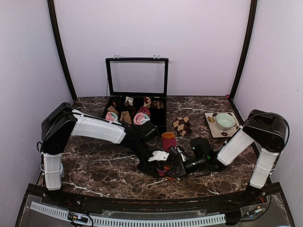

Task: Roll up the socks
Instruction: Roll the sock at the center of the board.

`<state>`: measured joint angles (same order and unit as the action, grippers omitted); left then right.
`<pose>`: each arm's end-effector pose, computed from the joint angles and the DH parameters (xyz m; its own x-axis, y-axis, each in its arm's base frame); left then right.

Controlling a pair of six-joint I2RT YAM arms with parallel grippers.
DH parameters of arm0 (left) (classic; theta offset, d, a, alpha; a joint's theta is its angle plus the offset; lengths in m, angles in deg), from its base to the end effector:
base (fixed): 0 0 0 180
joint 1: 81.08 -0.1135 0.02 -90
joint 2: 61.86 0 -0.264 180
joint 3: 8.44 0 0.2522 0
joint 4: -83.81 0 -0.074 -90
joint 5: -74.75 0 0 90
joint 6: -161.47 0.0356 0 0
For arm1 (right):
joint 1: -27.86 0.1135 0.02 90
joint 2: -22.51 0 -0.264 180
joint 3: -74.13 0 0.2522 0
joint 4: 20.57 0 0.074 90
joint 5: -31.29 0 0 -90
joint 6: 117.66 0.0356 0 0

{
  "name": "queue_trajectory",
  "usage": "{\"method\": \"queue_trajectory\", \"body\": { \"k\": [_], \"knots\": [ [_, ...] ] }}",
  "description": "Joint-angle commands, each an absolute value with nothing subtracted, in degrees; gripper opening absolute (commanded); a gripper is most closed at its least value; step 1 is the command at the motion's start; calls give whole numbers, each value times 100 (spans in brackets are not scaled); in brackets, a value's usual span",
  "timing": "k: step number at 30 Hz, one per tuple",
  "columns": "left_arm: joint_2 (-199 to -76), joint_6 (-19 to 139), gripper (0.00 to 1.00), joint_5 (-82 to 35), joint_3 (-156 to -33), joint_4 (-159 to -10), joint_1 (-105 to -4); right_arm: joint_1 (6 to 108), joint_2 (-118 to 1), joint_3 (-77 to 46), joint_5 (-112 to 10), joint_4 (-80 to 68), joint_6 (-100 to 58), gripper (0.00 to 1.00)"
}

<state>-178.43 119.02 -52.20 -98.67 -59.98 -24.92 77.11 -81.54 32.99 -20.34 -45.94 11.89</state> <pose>0.2113 -0.3536 0.1468 0.2701 0.6560 -0.7047 0.9168 -0.3988 -0.0199 0.1659 0.2264 0.0830 -0.8895 -0.2675 -0.3706 -0.4524 0.4010 0.7965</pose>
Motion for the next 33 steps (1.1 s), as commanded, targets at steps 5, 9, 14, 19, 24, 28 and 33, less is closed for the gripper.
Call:
{"method": "queue_trajectory", "body": {
  "k": [5,9,14,19,24,28,33],
  "knots": [
    [-17755,11907,45,-5317,-9633,-6013,-2457,7602,-8552,3535,-2820,-3285,1184,0],
    [-17806,11882,44,-5233,-9578,-6161,-2448,7594,-8523,3534,-2823,-3306,1197,0],
    [-17857,11838,45,-5001,-9578,-6268,-2448,7598,-8507,3539,-2812,-3288,1202,0],
    [-17874,11899,44,-4929,-9575,-6282,-2448,7598,-8503,3494,-2818,-3206,1160,0],
    [-17997,12046,41,-4979,-9616,-6053,-2431,7601,-8430,3484,-2884,-3145,1162,0],
    [-18124,12143,40,-4905,-9644,-5914,-2423,7600,-8384,3446,-2913,-3076,1138,0],
    [-18280,12038,34,-4677,-9717,-5910,-2422,7594,-8360,3424,-2905,-3063,1128,1]
  ]
}}
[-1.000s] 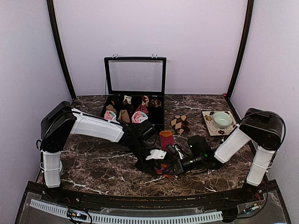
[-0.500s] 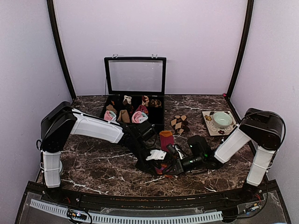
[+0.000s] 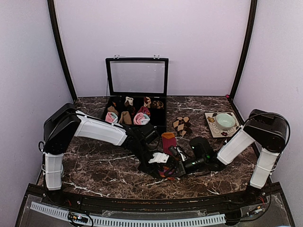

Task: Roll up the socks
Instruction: Roll the sock at the center of the board.

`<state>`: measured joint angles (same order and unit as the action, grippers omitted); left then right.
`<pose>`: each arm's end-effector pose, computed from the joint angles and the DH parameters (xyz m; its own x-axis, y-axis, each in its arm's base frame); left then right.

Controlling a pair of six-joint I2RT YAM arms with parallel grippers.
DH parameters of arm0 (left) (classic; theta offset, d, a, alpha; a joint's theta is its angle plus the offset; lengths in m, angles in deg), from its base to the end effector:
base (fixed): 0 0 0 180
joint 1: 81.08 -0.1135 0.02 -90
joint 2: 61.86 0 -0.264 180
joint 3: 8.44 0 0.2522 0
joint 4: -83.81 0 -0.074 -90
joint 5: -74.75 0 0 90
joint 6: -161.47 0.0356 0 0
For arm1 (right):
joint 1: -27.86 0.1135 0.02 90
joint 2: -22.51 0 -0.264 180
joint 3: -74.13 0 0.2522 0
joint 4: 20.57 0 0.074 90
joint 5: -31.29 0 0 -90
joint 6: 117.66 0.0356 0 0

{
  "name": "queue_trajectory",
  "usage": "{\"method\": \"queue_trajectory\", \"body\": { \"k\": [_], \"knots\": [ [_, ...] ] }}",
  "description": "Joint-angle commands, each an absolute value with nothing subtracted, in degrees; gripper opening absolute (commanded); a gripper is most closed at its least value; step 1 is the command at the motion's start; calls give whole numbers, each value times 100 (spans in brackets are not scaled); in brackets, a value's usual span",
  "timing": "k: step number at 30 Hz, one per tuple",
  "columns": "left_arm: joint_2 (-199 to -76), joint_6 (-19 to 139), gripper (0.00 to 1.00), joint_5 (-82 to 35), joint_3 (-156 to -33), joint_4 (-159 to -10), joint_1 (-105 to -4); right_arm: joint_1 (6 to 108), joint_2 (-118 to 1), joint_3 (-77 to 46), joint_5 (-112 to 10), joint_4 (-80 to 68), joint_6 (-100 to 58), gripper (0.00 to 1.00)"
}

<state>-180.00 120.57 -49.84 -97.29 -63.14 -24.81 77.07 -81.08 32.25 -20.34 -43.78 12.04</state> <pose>0.2122 -0.3542 0.1314 0.3061 0.6621 -0.6840 0.9158 -0.4010 0.0217 0.1670 0.2274 0.0846 -0.8948 -0.2704 -0.3553 -0.4411 0.4122 0.7972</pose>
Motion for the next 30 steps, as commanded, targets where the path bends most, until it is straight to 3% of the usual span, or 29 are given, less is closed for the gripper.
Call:
{"method": "queue_trajectory", "body": {
  "k": [1,9,13,18,22,24,25,26,30],
  "knots": [
    [-18304,12025,33,-4672,-9738,-5890,-2422,7599,-8342,3421,-2915,-3046,1123,1],
    [-18404,12027,2,-4654,-9825,-5652,-2422,7593,-7965,3389,-3072,-2809,990,6],
    [-18432,12044,0,-4644,-9838,-5547,-2422,7598,-7877,3387,-3143,-2731,947,9],
    [-18446,11998,0,-4764,-9839,-5383,-2437,7594,-7387,3506,-3516,-2606,773,26],
    [-18516,11932,0,-4939,-9886,-5236,-2472,7597,-6584,3713,-3964,-2453,570,33],
    [-18603,11888,0,-4971,-9983,-5117,-2491,7594,-6260,3829,-4146,-2406,504,52],
    [-18650,11865,0,-5010,-10046,-5027,-2511,7594,-6111,3890,-4238,-2377,470,83],
    [-18699,11838,0,-5084,-10121,-4954,-2536,7596,-5942,3946,-4357,-2325,450,97],
    [-18928,11691,0,-5564,-10518,-4508,-2684,7617,-5124,4093,-5085,-2003,291,99]
  ]
}}
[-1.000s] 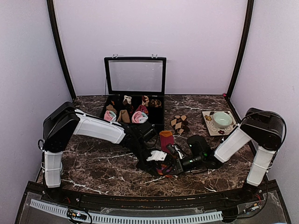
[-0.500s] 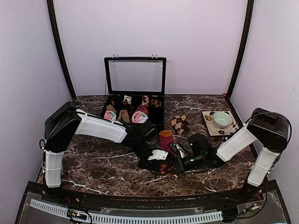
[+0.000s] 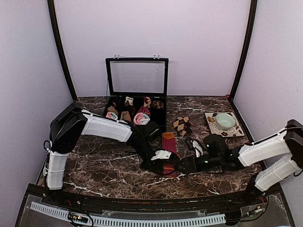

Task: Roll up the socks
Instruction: Roll the sock at the center of the board.

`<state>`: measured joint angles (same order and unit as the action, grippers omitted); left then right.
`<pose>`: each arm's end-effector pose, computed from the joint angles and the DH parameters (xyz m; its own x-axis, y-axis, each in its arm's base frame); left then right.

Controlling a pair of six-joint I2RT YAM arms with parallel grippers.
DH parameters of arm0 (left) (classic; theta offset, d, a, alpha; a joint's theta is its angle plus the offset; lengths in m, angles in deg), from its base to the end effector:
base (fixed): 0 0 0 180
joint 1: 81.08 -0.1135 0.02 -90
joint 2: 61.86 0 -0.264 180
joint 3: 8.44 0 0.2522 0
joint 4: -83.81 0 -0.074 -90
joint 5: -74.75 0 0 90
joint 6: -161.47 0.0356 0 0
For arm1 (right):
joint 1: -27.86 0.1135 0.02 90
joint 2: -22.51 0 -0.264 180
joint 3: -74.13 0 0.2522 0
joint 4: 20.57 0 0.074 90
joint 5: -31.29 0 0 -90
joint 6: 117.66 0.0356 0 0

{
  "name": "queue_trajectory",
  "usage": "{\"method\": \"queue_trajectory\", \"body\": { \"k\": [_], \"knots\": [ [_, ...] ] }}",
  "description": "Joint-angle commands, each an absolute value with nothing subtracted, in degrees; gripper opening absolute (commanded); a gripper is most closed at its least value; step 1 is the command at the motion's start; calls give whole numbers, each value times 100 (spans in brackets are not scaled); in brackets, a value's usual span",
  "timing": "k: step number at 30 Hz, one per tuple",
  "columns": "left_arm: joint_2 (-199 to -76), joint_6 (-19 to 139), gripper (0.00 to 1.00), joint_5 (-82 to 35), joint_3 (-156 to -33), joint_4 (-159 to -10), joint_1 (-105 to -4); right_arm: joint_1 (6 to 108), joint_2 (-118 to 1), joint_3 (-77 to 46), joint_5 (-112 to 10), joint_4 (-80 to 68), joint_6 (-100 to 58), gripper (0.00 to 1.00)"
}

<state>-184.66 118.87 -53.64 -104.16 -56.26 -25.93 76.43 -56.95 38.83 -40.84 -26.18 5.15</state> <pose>0.2261 -0.3633 0.1268 0.2194 0.6945 -0.6852 0.9164 -0.3877 -0.0995 0.1486 0.1849 0.1301 -0.8193 -0.1490 -0.5537 -0.5098 0.6313 0.5845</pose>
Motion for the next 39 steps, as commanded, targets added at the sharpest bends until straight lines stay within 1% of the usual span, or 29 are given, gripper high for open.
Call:
{"method": "queue_trajectory", "body": {
  "k": [1,5,8,10,12,14,18,19,20,24,25,26,28,34,39],
  "knots": [
    [-18975,11681,0,-5651,-10590,-4406,-2724,7625,-4864,4125,-5294,-1955,239,99],
    [-19130,11536,0,-6031,-10715,-4141,-2882,7625,-3566,4452,-6256,-2090,528,99],
    [-19243,11385,0,-6121,-10763,-4036,-2969,7613,-2597,5150,-6807,-2984,1055,99],
    [-19364,11250,0,-6073,-10843,-3956,-3005,7613,-2112,5635,-6441,-3905,502,99],
    [-19487,11113,0,-6061,-10955,-3864,-3039,7634,-2027,5669,-6145,-3927,20,99],
    [-19616,11016,0,-6069,-11069,-3779,-3078,7717,-2336,5309,-5801,-3465,-497,99],
    [-19845,10881,0,-6010,-11334,-3551,-3145,8454,-3125,4828,-5992,-3040,-1279,99],
    [-19892,10840,0,-6008,-11389,-3524,-3174,8594,-3323,4780,-6002,-3077,-1384,95],
    [-19931,10796,0,-5996,-11438,-3490,-3196,8730,-3540,4732,-5949,-3132,-1548,88],
    [-20141,10744,0,-5824,-11613,-3276,-3239,9172,-4233,4618,-5846,-3362,-2073,69],
    [-20181,10723,0,-5816,-11634,-3255,-3239,9268,-4381,4587,-5835,-3419,-2227,63],
    [-20219,10691,0,-5654,-11648,-3258,-3239,9357,-4517,4537,-5851,-3457,-2371,59],
    [-20272,10643,0,-5497,-11686,-3257,-3239,9528,-4873,4392,-5914,-3490,-2618,54],
    [-20347,10443,0,-5161,-11759,-3363,-3239,9732,-5649,3968,-5994,-3809,-3248,50],
    [-20389,10408,0,-4879,-11834,-3348,-3239,9735,-6194,3576,-5934,-3927,-3625,44]
  ]
}}
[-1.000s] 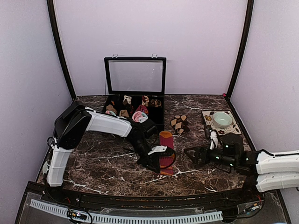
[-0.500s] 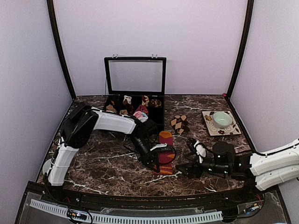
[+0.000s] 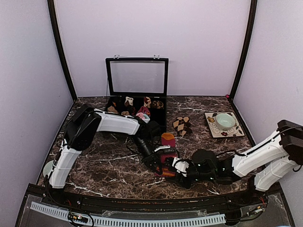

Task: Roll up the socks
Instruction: Roll the sock at the center of the board.

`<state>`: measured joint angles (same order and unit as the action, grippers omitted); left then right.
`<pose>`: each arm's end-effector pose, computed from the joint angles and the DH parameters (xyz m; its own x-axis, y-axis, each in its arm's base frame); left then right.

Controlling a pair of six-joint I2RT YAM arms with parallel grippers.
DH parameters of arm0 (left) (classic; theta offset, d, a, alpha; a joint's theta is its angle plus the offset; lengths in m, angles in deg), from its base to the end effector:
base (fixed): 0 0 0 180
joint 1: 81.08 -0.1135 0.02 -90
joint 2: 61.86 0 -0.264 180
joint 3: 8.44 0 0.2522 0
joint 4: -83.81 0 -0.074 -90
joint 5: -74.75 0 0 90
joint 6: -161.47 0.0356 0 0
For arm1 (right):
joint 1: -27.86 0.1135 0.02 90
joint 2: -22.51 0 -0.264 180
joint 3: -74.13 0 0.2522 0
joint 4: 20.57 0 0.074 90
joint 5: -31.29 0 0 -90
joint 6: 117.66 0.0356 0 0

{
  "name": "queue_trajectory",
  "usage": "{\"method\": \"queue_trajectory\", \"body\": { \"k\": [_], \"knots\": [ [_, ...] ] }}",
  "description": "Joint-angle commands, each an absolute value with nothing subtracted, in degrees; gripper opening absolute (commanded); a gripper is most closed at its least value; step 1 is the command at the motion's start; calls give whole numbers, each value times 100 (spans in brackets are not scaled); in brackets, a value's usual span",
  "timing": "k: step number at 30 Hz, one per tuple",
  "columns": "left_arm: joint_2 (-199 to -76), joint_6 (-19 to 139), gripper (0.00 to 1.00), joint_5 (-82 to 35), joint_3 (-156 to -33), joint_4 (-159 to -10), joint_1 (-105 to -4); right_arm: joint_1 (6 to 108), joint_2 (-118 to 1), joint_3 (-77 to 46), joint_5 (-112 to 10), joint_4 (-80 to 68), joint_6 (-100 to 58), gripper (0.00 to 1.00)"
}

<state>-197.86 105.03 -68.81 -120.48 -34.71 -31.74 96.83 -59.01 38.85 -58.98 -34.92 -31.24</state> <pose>0.2701 -0.3585 0.0996 -0.2691 0.8173 -0.5096 0.7693 -0.1360 -0.6243 0.0894 0.2319 0.1346 -0.1310 -0.5148 -0.8473 -0.9420 0.3311 -0.0555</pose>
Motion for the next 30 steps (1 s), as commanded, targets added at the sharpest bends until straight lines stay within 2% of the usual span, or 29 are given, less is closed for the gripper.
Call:
{"method": "queue_trajectory", "body": {
  "k": [1,5,12,19,27,28,29,30],
  "knots": [
    [-20392,10407,0,-4867,-11835,-3344,-3239,9730,-6294,3528,-5926,-3948,-3660,42],
    [-20397,10412,0,-4851,-11862,-3345,-3239,9725,-6588,3470,-5927,-4081,-3730,36],
    [-20351,10554,0,-4932,-11877,-3266,-3239,9628,-6911,3570,-5873,-4351,-3658,32],
    [-20253,10676,10,-5084,-11832,-3226,-3239,9523,-7330,3647,-5809,-4478,-3483,25],
    [-19778,10807,34,-5184,-11548,-3368,-3239,9416,-7553,3825,-5836,-4361,-3136,18],
    [-19695,10823,39,-5193,-11501,-3384,-3239,9402,-7594,3799,-5816,-4284,-3087,16],
    [-19587,10835,50,-5189,-11425,-3416,-3239,9391,-7640,3772,-5792,-4207,-3050,14],
    [-19477,10846,55,-5156,-11339,-3470,-3244,9368,-7678,3734,-5749,-4115,-3015,12]
  ]
}}
